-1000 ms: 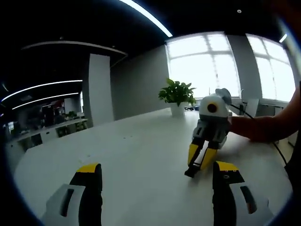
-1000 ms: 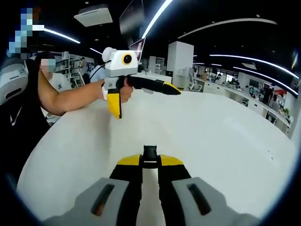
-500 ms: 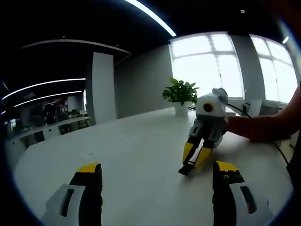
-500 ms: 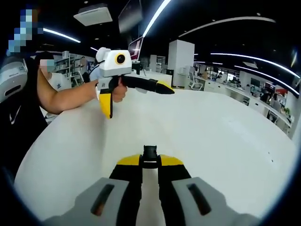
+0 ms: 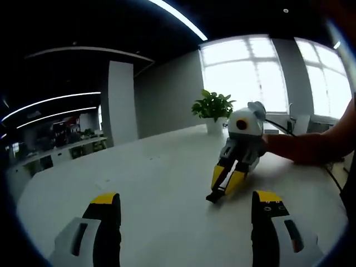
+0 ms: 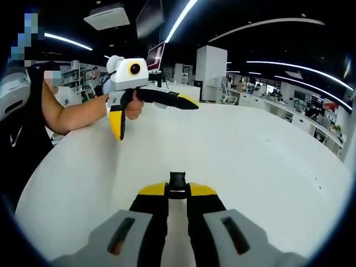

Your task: Snap the two parts of the plastic buckle together until the buckle closes and remains connected.

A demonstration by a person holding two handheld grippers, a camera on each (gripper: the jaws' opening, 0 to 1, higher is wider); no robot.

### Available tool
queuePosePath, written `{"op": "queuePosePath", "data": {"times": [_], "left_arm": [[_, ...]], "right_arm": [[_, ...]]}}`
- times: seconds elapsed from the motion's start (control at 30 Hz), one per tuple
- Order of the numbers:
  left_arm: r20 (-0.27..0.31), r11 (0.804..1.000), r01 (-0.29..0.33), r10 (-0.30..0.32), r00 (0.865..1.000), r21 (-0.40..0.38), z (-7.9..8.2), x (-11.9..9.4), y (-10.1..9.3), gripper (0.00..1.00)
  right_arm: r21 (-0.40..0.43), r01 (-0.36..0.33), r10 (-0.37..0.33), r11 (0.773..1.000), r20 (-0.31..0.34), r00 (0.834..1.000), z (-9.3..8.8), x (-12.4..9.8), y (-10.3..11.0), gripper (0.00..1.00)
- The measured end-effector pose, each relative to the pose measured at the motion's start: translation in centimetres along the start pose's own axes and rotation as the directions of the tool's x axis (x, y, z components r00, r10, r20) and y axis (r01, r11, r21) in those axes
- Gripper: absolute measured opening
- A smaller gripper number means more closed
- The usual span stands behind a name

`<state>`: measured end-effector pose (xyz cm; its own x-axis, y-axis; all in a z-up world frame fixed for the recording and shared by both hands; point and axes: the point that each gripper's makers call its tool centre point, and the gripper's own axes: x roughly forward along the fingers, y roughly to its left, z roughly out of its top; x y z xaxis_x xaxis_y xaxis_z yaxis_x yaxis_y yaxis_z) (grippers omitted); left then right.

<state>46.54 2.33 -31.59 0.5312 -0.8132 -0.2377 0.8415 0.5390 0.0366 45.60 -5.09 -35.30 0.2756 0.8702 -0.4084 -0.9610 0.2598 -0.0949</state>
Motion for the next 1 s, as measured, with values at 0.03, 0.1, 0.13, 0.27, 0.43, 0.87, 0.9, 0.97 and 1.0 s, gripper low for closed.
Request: {"op": "queuePosePath", "data": {"times": [0.03, 0.1, 0.13, 0.27, 0.43, 0.87, 0.9, 0.97, 1.0], "left_arm": [[0.002, 1.0, -0.003, 0.003, 1.0, 0.0, 0.0, -0.1, 0.1, 0.99], [0.004, 1.0, -0.008, 0.008, 1.0, -0.002, 0.1, -0.2, 0.3, 0.99], [0.005, 1.0, -0.014, 0.014, 1.0, -0.005, 0.1, -0.2, 0.5, 0.99], [0.001, 1.0, -0.024, 0.024, 1.0, -0.017, 0.0, -0.3, 0.8, 0.99], [-0.051, 1.0, -0.003, 0.003, 0.999, 0.008, -1.0, 0.0, 0.2, 0.99], [-0.047, 1.0, -0.02, 0.02, 0.999, 0.008, -0.9, 0.0, 0.7, 0.99], [-0.048, 1.0, -0.021, 0.022, 0.999, 0.01, -0.9, 0.0, 0.7, 0.99], [-0.048, 1.0, -0.021, 0.021, 0.999, 0.01, -0.9, 0.0, 0.7, 0.99], [-0.046, 1.0, -0.02, 0.02, 0.999, 0.009, -0.9, 0.0, 0.7, 0.99]], "right_arm": [[-0.001, 0.001, -0.001, 1.0, -0.002, 1.0, 0.0, 0.1, -0.1, 0.1], [-0.002, 0.001, -0.001, 1.0, -0.004, 1.0, 0.0, 0.2, -0.2, 0.1], [0.0, 0.001, -0.001, 1.0, -0.004, 1.0, -0.1, 0.2, -0.2, 0.1], [0.002, 0.001, -0.001, 1.0, -0.006, 1.0, -0.3, 0.0, -0.4, 0.1], [0.005, 0.016, -0.016, 1.0, -0.001, 1.0, 0.0, -0.3, -2.1, 0.1], [0.019, 0.007, -0.007, 1.0, -0.01, 1.0, -0.3, -0.1, -2.4, 0.1], [0.018, 0.006, -0.006, 1.0, -0.011, 1.0, -0.3, 0.0, -2.4, 0.1], [0.019, 0.004, -0.003, 1.0, -0.013, 1.0, -0.4, 0.1, -2.3, 0.1], [0.022, 0.003, -0.003, 1.0, -0.015, 1.0, -0.4, 0.1, -2.4, 0.1]]}}
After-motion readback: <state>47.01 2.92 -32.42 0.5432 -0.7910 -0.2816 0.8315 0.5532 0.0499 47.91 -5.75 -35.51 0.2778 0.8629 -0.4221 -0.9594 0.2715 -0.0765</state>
